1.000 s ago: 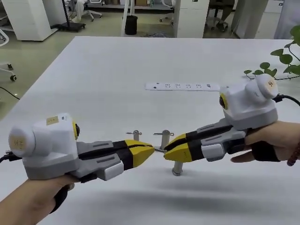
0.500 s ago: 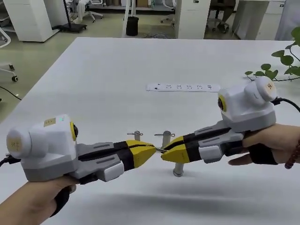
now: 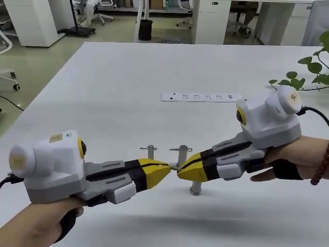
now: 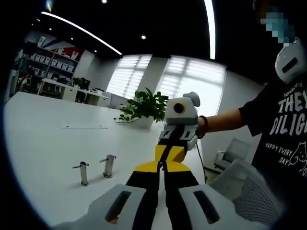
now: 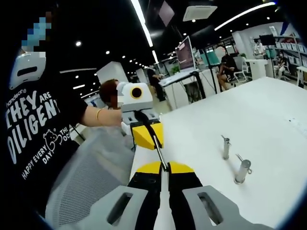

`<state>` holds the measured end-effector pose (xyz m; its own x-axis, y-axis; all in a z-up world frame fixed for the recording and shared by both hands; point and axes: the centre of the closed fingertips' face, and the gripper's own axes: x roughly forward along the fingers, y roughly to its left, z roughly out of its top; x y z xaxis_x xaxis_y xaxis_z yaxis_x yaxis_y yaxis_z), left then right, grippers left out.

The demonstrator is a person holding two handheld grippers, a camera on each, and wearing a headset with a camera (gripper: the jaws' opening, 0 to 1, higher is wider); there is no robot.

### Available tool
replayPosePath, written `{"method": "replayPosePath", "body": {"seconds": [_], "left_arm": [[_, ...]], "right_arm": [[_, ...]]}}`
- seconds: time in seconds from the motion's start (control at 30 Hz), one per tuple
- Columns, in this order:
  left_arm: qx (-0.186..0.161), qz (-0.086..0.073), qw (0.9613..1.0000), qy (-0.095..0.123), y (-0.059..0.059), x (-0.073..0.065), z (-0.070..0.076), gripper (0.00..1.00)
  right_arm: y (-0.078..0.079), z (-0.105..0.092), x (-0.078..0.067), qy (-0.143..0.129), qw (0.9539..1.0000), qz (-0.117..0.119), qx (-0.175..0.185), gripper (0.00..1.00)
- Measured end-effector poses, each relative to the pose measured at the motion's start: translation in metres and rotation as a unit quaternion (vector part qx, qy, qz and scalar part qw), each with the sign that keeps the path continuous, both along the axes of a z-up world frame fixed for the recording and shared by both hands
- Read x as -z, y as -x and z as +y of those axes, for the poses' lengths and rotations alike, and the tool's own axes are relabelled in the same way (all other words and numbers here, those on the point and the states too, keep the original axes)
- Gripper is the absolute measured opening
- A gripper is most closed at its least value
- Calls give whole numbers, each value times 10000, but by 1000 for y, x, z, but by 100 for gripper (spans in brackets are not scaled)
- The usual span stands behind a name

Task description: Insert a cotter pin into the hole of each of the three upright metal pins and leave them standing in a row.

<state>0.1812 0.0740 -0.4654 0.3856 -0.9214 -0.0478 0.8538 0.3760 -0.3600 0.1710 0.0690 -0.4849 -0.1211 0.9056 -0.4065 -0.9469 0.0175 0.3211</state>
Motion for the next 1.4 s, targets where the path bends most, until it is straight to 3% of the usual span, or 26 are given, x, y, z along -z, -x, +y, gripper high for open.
{"method": "replayPosePath", "body": {"seconds": [0.37,0.47,0.57,0.7,1.0,1.4], "left_arm": [[95,35,9994,-333,2,15,-5,0],[100,-39,9989,-456,2,19,-4,0],[93,-29,9986,-512,1,20,-4,1],[25,-136,9978,-656,-2,22,-5,2],[-170,-264,9966,-757,-12,22,-9,5],[-469,-324,9948,-849,-20,21,-16,26]], "right_arm": [[3,-6,17,454,9976,-414,-307,0],[3,-7,19,540,9964,-540,-377,0],[3,-8,20,601,9957,-577,-403,0],[1,-10,21,660,9953,-593,-398,0],[-5,-15,18,723,9950,-649,-225,0],[-19,-28,19,826,9935,-774,127,0]]}}
